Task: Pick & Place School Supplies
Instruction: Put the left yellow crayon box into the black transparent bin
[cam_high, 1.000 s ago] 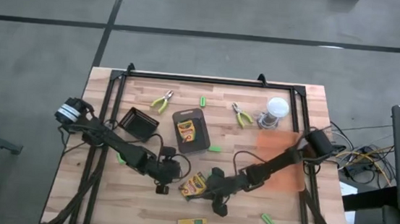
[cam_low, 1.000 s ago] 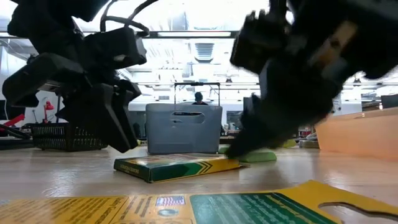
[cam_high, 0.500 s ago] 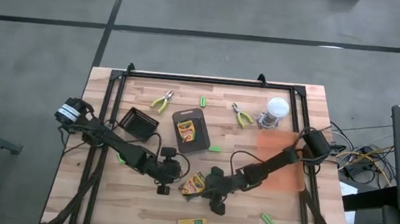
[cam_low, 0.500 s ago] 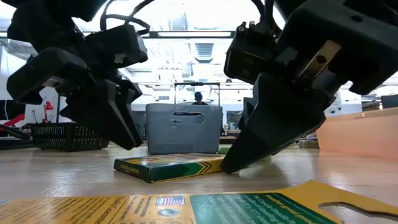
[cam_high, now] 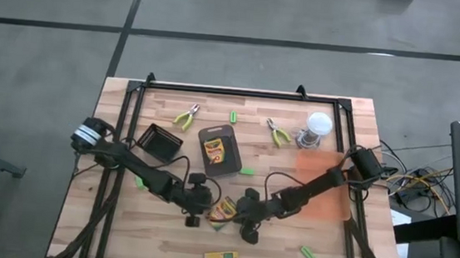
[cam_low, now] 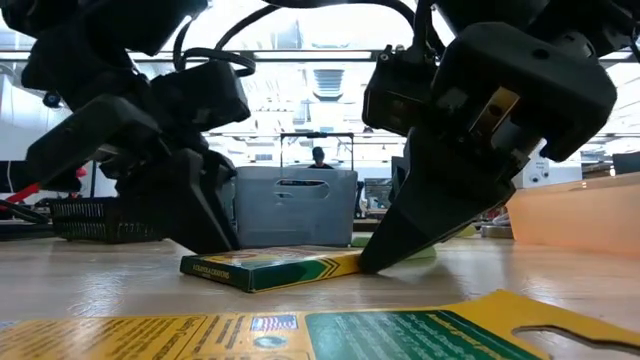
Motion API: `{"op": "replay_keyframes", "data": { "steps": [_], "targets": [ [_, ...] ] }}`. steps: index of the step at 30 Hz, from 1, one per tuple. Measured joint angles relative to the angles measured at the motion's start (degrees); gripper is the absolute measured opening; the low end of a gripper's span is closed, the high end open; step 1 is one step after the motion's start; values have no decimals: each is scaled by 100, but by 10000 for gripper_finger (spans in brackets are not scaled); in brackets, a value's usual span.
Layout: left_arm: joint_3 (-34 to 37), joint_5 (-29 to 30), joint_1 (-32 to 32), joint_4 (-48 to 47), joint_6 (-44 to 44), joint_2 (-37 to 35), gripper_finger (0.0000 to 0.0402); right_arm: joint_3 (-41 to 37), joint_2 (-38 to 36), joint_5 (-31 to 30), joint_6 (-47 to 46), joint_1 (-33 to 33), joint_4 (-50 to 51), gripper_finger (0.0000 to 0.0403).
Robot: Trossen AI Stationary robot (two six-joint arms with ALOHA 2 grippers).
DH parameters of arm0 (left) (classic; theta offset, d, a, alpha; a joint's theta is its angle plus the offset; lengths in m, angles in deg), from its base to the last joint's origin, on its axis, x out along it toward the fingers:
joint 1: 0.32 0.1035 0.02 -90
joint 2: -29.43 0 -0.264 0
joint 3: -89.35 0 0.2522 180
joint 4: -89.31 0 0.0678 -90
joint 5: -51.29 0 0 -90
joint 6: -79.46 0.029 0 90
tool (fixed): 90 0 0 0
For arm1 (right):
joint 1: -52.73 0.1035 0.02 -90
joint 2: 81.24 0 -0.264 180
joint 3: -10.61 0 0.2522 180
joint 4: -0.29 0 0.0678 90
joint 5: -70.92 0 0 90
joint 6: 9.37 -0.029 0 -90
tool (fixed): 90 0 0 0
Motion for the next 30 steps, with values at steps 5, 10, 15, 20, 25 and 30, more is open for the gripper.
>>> {"op": "replay_keyframes", "data": {
  "steps": [5,10,15,20,25,30],
  "targets": [
    [-97,-166,-7,-16,-293,-10,117,-1,0,-73,73,-72,20,57],
    [-207,-670,-17,-23,-350,-6,117,-6,11,-75,198,-168,15,56],
    [-275,-1164,-27,-21,-567,1,117,-6,11,-91,350,-289,11,57],
    [-280,-1282,-44,-19,-615,1,117,-5,14,-99,350,-362,32,57],
    [-291,-1280,-44,-314,-406,-73,116,-3,-153,-44,361,-332,422,57],
    [-286,-1199,-44,-611,-494,-176,116,-28,-456,-261,619,-224,543,57]
  ]
}}
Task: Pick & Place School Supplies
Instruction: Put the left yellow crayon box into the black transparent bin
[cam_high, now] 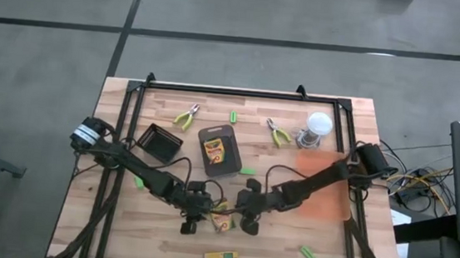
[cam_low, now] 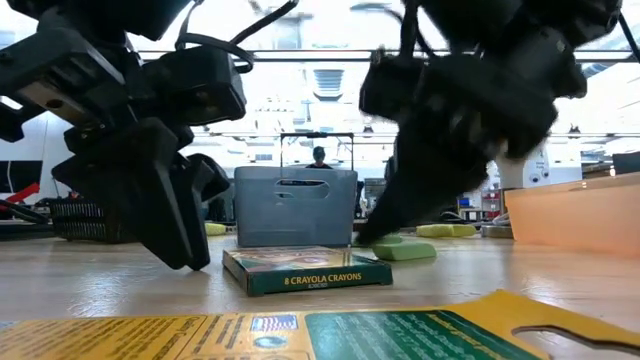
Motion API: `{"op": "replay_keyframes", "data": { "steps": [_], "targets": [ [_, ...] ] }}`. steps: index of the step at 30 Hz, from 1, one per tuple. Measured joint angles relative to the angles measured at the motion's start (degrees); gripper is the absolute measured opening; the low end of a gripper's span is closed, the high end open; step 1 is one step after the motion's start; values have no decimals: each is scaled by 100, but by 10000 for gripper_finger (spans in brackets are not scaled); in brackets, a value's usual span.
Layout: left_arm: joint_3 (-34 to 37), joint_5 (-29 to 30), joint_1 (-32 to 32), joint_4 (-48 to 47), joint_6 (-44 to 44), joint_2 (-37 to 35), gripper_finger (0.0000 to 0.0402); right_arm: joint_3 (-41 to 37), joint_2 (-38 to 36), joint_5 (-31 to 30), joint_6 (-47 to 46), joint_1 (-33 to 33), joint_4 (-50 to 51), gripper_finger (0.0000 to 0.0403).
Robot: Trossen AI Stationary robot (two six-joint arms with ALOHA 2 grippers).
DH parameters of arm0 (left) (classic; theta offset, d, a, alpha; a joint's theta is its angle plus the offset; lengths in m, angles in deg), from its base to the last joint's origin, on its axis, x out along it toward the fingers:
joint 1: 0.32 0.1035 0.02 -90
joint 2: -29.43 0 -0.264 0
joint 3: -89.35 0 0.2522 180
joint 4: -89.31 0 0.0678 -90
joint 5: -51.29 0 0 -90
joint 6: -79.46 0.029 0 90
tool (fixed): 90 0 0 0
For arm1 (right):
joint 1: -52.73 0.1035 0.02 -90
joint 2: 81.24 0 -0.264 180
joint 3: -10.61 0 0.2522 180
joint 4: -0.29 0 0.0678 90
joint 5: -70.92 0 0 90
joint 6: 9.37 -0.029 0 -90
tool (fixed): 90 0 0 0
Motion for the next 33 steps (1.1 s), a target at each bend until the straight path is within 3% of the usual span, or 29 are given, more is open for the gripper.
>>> {"op": "replay_keyframes", "data": {
  "steps": [23,33],
  "targets": [
    [13,243,2,52,-249,-1,116,17,35,60,457,297,-766,57],
    [13,263,4,64,-245,-1,116,31,436,193,434,303,-1144,57]
  ]
}}
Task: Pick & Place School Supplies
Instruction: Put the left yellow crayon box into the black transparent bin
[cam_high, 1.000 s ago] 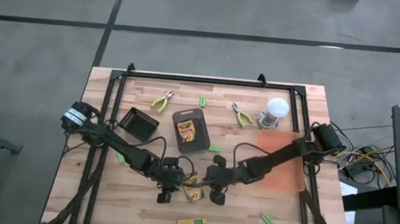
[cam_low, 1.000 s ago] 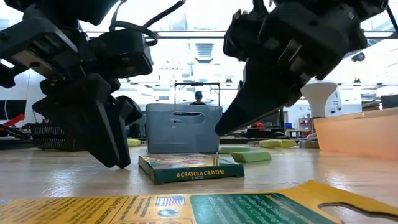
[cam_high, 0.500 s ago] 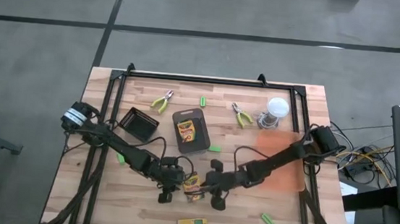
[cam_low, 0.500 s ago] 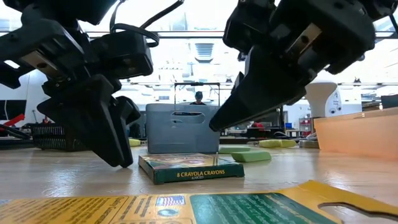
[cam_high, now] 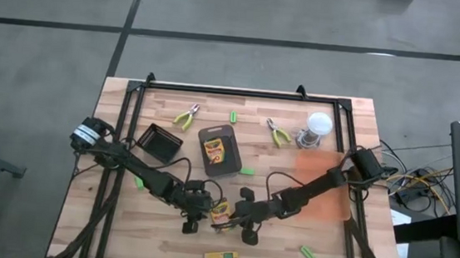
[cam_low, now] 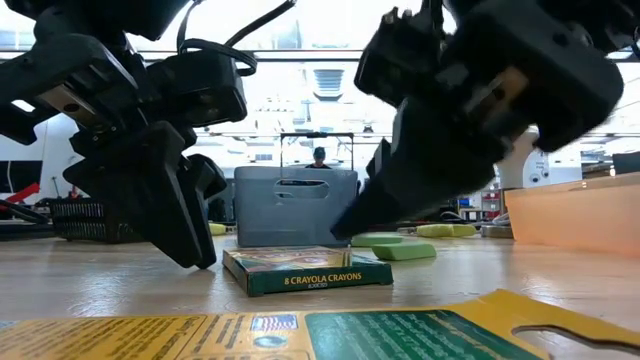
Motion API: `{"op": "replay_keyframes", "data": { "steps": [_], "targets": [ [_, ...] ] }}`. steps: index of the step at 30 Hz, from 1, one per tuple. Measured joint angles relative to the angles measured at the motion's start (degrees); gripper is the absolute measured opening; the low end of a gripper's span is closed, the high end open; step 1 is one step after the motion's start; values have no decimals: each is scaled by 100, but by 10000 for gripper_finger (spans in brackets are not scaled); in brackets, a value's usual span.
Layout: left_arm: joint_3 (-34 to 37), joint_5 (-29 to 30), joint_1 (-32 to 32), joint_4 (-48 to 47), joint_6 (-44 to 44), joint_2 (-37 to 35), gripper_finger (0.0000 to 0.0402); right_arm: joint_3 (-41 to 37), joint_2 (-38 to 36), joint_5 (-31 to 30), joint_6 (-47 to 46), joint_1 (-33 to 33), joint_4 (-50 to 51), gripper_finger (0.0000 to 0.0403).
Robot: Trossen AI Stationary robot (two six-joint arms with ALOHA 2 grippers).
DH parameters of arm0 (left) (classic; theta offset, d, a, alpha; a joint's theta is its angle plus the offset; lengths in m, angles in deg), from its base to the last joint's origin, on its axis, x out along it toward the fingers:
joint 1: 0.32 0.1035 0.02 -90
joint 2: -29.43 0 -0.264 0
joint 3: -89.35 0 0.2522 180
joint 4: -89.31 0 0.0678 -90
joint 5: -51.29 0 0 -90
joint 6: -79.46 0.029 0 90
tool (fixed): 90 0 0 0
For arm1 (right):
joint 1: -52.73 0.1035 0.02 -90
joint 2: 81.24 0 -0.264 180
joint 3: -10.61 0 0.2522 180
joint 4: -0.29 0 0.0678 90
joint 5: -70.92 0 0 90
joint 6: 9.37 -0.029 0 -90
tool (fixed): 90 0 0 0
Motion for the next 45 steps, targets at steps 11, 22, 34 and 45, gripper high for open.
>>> {"op": "replay_keyframes", "data": {
  "steps": [11,22,34,45],
  "targets": [
    [0,0,0,1,4,0,116,15,43,0,-26,-17,-20,57],
    [0,-5,0,3,-13,0,116,26,37,-21,-557,-100,460,57],
    [0,-9,0,5,-62,0,116,24,36,-1,-987,-178,595,56],
    [4,-22,7,177,-907,3,116,17,36,-25,-1085,-197,712,56]
  ]
}}
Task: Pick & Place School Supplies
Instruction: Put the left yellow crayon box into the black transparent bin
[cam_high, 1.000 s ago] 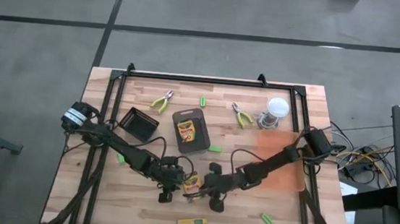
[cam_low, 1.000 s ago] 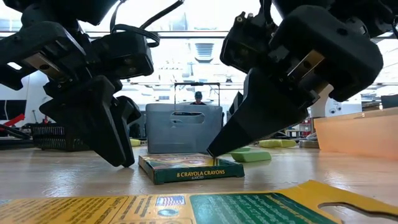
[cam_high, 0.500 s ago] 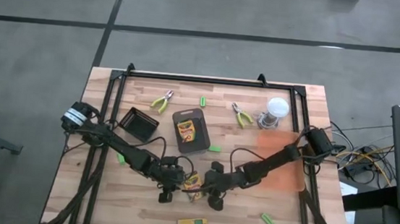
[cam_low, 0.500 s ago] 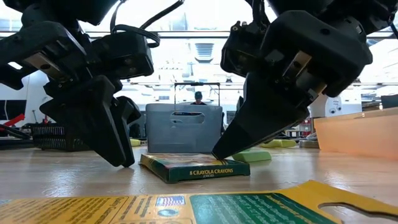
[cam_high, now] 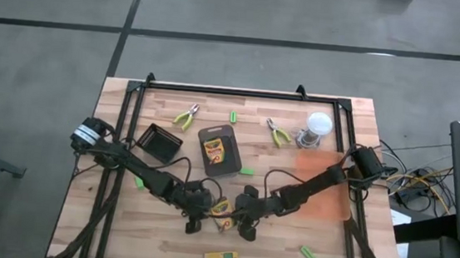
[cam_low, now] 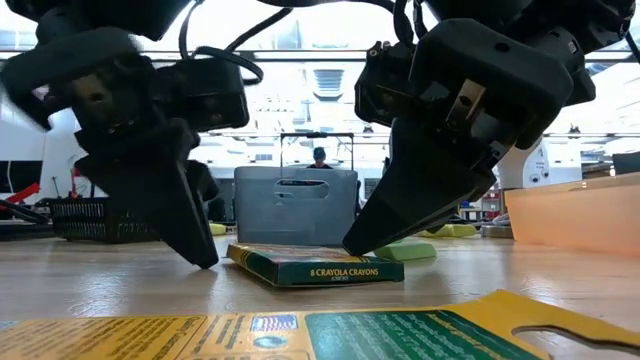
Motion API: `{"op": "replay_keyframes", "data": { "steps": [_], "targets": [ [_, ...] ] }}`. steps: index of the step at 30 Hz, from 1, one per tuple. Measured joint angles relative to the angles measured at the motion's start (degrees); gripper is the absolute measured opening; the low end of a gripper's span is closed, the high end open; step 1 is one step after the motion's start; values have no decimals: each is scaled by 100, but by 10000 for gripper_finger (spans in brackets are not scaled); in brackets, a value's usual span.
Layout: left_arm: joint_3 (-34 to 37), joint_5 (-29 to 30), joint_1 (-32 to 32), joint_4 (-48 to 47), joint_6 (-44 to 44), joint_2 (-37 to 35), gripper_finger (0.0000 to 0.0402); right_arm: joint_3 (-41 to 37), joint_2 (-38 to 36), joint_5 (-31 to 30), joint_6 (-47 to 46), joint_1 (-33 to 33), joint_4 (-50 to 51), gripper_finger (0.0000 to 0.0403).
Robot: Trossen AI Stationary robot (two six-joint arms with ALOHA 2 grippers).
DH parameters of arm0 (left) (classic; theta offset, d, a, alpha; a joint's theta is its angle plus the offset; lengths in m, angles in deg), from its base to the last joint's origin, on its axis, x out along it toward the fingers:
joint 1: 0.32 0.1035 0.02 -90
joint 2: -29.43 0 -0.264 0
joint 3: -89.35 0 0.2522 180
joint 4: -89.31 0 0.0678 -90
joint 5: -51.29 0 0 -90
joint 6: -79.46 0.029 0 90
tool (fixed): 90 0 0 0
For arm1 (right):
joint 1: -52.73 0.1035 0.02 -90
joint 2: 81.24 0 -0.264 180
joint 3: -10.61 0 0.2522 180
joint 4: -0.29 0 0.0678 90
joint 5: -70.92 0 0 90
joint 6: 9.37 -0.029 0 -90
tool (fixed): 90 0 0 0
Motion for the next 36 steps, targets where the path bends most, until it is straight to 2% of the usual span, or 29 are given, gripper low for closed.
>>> {"op": "replay_keyframes", "data": {
  "steps": [9,13,18,22,36],
  "targets": [
    [2,-106,-36,132,-2464,1,116,-4,11,-1,7,-2,1,56],
    [9,-139,-99,324,-3186,6,116,-9,11,-2,9,-2,2,56],
    [9,444,-151,818,-3586,10,116,-10,11,-2,20,-2,2,56],
    [9,1004,-175,833,-3856,10,116,-11,11,-2,35,-2,2,56],
    [5,790,-404,624,-4291,6,116,-15,11,-4,35,-7,7,57]
  ]
}}
